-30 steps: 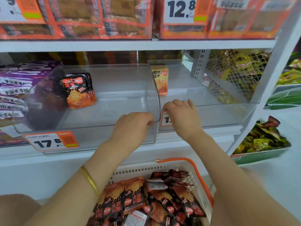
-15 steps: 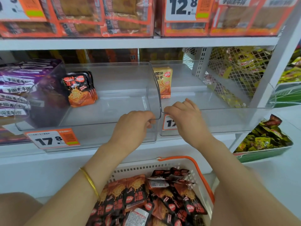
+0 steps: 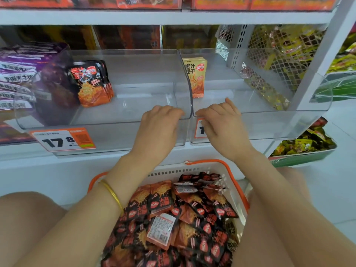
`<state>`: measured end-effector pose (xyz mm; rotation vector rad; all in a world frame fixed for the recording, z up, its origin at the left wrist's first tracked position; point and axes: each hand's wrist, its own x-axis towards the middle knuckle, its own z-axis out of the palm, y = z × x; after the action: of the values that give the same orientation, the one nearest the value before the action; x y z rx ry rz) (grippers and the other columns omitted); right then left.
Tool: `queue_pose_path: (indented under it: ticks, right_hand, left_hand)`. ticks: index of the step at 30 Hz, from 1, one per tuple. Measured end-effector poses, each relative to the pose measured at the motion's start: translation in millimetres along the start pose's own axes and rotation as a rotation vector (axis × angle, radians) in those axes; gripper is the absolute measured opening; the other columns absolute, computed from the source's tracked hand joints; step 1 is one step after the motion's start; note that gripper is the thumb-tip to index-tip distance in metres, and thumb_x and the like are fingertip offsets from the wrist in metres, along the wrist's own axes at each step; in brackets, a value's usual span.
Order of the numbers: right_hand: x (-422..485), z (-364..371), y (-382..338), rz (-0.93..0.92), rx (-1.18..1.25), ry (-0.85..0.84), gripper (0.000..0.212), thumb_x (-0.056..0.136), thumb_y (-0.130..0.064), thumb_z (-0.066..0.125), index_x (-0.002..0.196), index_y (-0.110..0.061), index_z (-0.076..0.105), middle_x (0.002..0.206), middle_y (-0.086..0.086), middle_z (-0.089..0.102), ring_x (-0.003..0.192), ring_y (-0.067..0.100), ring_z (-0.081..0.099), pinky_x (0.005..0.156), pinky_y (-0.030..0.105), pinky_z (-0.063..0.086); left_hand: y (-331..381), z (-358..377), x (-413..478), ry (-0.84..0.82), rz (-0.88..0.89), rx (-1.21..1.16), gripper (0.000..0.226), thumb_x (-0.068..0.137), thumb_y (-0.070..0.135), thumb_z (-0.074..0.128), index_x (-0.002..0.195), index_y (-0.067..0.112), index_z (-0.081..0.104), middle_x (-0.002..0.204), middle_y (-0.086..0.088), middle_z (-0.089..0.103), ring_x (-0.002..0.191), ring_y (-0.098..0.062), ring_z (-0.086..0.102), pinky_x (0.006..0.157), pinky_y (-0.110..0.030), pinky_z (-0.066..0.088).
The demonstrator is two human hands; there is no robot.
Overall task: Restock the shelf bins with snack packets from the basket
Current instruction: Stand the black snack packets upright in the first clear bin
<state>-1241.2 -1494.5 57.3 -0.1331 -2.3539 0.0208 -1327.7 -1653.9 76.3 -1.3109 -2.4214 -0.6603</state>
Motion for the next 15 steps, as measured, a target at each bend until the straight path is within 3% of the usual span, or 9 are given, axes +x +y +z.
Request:
queue_pose_path:
  ticks: [2, 3, 5, 7, 9, 10, 13, 15]
  right_hand:
    - [-17.6, -5.2, -11.8, 0.044, 0.041, 0.135, 0.035, 0.078, -0.004, 0.045, 0.108, -0.001, 0.065, 0.101, 0.014, 0.064, 0.096, 0.033, 0.055, 0.1, 0.045, 0.039]
    - [-32.7, -4.3, -20.8, 0.067, 0.067, 0.194, 0.033, 0.076, 0.001, 0.048, 0.104, 0.0, 0.066, 0.1, 0.014, 0.064, 0.094, 0.029, 0.053, 0.091, 0.04, 0.042]
    - [-62.6, 5.2, -39.5, 0.116, 0.088, 0.167, 0.026, 0.072, 0.003, 0.051, 0.091, -0.005, 0.066, 0.09, 0.01, 0.063, 0.084, 0.026, 0.051, 0.07, 0.033, 0.041]
    - [-78.2, 28.7, -51.2, 0.223, 0.111, -0.245, 0.026, 0.075, 0.001, 0.051, 0.094, -0.01, 0.065, 0.091, 0.007, 0.062, 0.086, 0.027, 0.056, 0.059, 0.033, 0.04]
    - [-84.8, 62.0, -52.2, 0.316, 0.057, -0.719, 0.029, 0.085, -0.002, 0.048, 0.11, -0.012, 0.06, 0.107, 0.008, 0.061, 0.1, 0.029, 0.056, 0.061, 0.034, 0.04]
    - [-88.0, 76.7, -51.4, 0.308, 0.007, -0.861, 0.031, 0.088, -0.004, 0.048, 0.116, -0.011, 0.056, 0.113, 0.01, 0.06, 0.104, 0.03, 0.056, 0.064, 0.036, 0.042]
    - [-106.2, 112.9, -46.5, 0.242, -0.111, -1.026, 0.036, 0.093, -0.008, 0.047, 0.129, -0.008, 0.047, 0.127, 0.013, 0.053, 0.116, 0.031, 0.052, 0.08, 0.04, 0.048]
    - [-120.2, 127.8, -40.9, 0.241, -0.153, -1.097, 0.03, 0.094, -0.007, 0.047, 0.124, -0.009, 0.048, 0.127, 0.012, 0.051, 0.117, 0.03, 0.05, 0.085, 0.04, 0.047]
  left_hand:
    - [4.8, -4.0, -19.3, 0.2, 0.035, -0.035, 0.037, 0.076, -0.003, 0.055, 0.11, 0.01, 0.061, 0.111, -0.007, 0.06, 0.105, -0.027, 0.046, 0.089, -0.036, 0.033]
    - [4.8, -2.5, -32.1, 0.268, 0.053, -0.055, 0.034, 0.074, -0.002, 0.054, 0.105, 0.009, 0.061, 0.107, -0.007, 0.06, 0.102, -0.026, 0.046, 0.087, -0.036, 0.034]
    - [-2.7, 9.5, -57.8, 0.252, 0.073, -0.065, 0.028, 0.074, 0.002, 0.05, 0.099, 0.009, 0.062, 0.101, -0.006, 0.061, 0.097, -0.025, 0.048, 0.083, -0.037, 0.038]
    - [-16.0, 28.1, -76.6, 0.098, 0.045, -0.073, 0.028, 0.076, 0.006, 0.045, 0.097, 0.011, 0.063, 0.098, -0.003, 0.063, 0.094, -0.023, 0.05, 0.08, -0.04, 0.042]
    - [-28.5, 44.3, -86.6, -0.071, -0.003, -0.081, 0.027, 0.077, 0.002, 0.047, 0.095, 0.012, 0.065, 0.094, -0.001, 0.065, 0.092, -0.023, 0.054, 0.077, -0.043, 0.048]
    - [-32.9, 49.4, -90.5, -0.133, -0.029, -0.088, 0.027, 0.078, -0.002, 0.051, 0.095, 0.012, 0.066, 0.094, -0.001, 0.066, 0.092, -0.024, 0.056, 0.077, -0.043, 0.05]
    - [-44.6, 57.0, -101.5, -0.226, -0.073, -0.088, 0.023, 0.082, -0.002, 0.056, 0.096, 0.013, 0.068, 0.095, 0.0, 0.068, 0.092, -0.021, 0.058, 0.081, -0.042, 0.05]
    - [-50.5, 58.3, -106.9, -0.235, -0.093, -0.092, 0.021, 0.084, 0.001, 0.055, 0.095, 0.014, 0.068, 0.096, 0.001, 0.068, 0.093, -0.018, 0.056, 0.084, -0.037, 0.047]
